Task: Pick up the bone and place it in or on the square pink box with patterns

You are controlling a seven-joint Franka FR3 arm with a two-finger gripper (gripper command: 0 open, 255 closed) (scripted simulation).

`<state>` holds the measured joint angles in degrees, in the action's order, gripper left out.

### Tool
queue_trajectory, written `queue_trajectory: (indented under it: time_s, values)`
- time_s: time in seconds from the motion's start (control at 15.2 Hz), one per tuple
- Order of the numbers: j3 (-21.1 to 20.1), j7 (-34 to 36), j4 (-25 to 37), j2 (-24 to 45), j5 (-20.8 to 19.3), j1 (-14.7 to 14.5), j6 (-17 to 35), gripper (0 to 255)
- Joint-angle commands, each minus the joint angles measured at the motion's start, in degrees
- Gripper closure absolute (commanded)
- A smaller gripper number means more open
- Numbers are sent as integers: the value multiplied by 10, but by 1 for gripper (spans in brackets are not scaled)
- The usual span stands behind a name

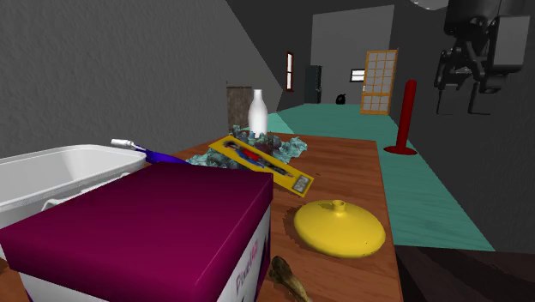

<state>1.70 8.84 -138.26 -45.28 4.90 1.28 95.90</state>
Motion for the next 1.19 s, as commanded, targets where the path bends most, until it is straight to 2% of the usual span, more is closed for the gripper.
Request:
queue_trajectory:
  time_s: [0.0, 0.33, 0.66, 0.92, 1.12]
  values:
    - [0, 0, 0, 0, 0, 0, 0, 0]
    - [-61, 106, -29, 44, 39, 2, 95, 0]
    - [-122, 210, -30, 116, 65, 9, 192, 0]
    - [-169, 296, -12, 190, 70, 21, 266, 0]
    - [-203, 365, 13, 253, 58, 34, 317, 0]
